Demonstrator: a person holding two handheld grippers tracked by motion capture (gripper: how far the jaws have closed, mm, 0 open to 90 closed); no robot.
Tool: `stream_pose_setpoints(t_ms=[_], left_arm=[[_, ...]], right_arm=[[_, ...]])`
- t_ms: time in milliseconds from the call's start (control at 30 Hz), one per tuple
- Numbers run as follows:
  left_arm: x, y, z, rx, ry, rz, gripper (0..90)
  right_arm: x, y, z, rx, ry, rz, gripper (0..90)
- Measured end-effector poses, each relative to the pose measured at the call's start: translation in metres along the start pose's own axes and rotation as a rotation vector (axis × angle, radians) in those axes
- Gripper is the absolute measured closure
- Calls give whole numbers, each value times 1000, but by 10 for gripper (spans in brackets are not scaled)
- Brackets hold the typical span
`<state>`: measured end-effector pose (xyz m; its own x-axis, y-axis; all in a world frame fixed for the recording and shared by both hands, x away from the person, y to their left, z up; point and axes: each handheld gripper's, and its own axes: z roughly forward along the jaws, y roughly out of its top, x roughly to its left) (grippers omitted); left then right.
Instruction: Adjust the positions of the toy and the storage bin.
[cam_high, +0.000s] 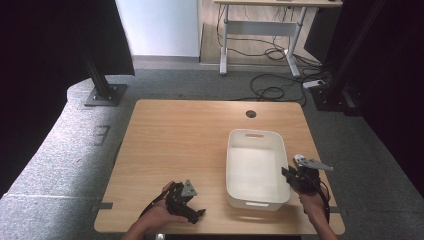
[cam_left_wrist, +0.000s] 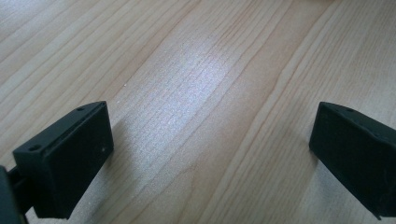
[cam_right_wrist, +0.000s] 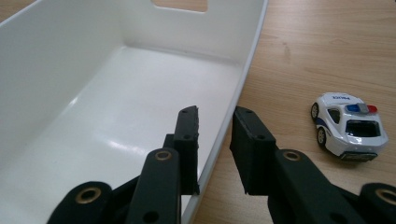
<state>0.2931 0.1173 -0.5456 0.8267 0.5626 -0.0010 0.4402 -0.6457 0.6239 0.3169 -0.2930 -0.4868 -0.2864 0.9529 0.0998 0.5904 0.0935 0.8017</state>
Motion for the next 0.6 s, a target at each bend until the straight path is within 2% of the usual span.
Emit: stream_pose_setpoints(t_ms=[167, 267, 600], left_arm=[[0, 0, 0, 0, 0, 0, 1], [0, 0, 0, 0, 0, 0, 1], [0, 0, 0, 0, -1, 1, 1]], right_arm=[[-1, 2, 1, 4, -20, 10, 749], [-1, 3, 2, -1, -52, 18, 775], [0, 3, 3, -5, -63, 41, 782]])
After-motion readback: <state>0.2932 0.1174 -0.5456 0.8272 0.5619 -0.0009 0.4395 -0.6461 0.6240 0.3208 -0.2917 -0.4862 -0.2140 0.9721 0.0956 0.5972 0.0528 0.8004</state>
